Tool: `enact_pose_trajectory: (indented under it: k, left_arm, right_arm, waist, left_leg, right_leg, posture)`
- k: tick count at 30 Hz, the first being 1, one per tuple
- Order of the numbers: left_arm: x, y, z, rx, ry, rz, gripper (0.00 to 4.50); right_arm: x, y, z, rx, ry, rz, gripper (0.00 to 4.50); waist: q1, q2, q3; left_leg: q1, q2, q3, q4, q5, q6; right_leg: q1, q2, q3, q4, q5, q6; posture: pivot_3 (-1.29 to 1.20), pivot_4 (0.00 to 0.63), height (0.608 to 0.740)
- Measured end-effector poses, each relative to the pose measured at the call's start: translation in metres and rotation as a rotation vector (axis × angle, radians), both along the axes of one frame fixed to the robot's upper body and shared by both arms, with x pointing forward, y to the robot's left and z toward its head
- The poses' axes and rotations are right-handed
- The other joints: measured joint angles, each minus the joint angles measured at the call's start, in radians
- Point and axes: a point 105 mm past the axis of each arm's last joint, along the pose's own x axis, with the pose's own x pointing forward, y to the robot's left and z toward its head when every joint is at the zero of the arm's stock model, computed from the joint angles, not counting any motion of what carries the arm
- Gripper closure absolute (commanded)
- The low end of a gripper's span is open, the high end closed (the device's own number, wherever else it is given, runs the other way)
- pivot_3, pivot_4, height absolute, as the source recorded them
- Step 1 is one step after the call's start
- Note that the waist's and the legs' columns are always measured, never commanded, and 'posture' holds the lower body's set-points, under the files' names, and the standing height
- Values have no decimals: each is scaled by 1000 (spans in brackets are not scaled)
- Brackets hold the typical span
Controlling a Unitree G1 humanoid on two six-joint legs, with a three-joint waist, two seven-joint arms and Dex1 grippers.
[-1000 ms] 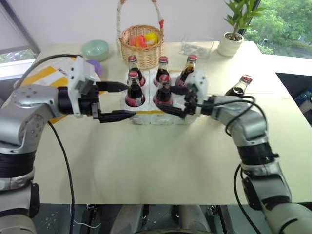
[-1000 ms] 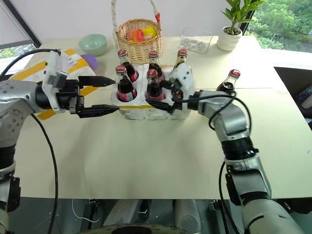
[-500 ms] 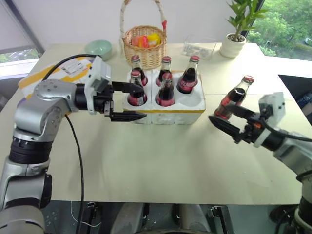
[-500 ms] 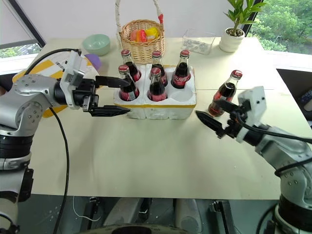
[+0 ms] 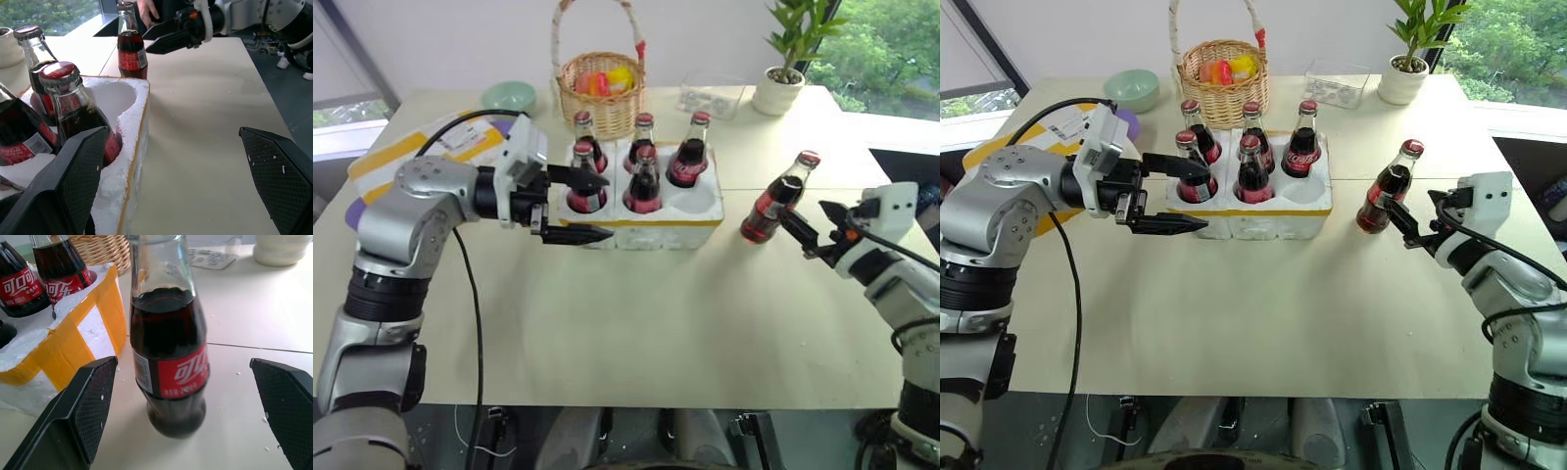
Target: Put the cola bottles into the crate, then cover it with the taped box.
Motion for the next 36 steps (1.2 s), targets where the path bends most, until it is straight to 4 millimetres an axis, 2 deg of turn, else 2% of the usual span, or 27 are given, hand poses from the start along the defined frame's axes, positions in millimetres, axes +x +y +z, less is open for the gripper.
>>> enact_pose_trajectory:
  k: [12,14,17,22,25,28,31,33,36]
  left_arm:
    - [-2,11,-2,-3,-19,74,0]
    - [-3,11,-4,-1,-14,78,0]
    - [-4,11,-5,0,-14,79,0]
    - [-4,11,-4,-11,-6,90,0]
    - [-4,12,-3,-11,-6,91,0]
    - [-5,11,-3,-10,-8,93,0]
    - [-4,12,-3,-11,-9,99,0]
    - [-4,12,-3,-12,-9,105,0]
    - [-3,16,-2,-17,-13,123,0]
  right_arm:
    - [40,6,-17,19,35,35,67]
    - [45,7,-18,25,31,42,582]
    - [48,9,-16,34,17,57,1728]
    - [47,15,-12,65,-1,111,1692]
    - [47,25,10,93,-56,172,1692]
    - [46,44,60,155,-174,272,1692]
    - [31,70,115,213,-320,424,1692]
    - [23,82,127,222,-347,490,1692]
    - [24,101,116,190,-288,553,1692]
  waist:
    - [-1,0,0]
    - [-1,0,0]
    - [0,0,0]
    - [-3,1,1]
    - [-8,2,1]
    - [-21,2,1]
    - [-24,2,1]
    - [-24,1,1]
    - [-22,1,1]
  left_leg:
    - [0,0,0,0,1,-2]
    - [0,0,0,0,2,-3]
    - [0,0,0,0,2,-3]
    - [0,0,0,0,1,-2]
    - [-1,0,0,0,1,-3]
    - [-1,0,0,-1,2,-3]
    - [-1,1,0,-3,1,-3]
    - [-1,1,-1,-3,1,-2]
    - [-1,0,0,-2,0,-1]
  right_leg:
    - [0,0,0,0,0,0]
    - [0,0,0,0,0,0]
    - [0,0,0,0,0,0]
    - [-1,0,0,0,0,0]
    - [-2,0,1,1,0,0]
    - [-3,0,1,1,0,0]
    - [-3,1,0,1,0,0]
    - [-3,1,0,1,0,0]
    - [-2,0,0,1,0,0]
  posture:
    - [0,150,738]
    - [0,150,738]
    - [0,150,738]
    - [0,150,738]
    - [0,150,738]
    - [0,150,738]
    - [0,150,738]
    - [0,150,738]
    - [0,150,738]
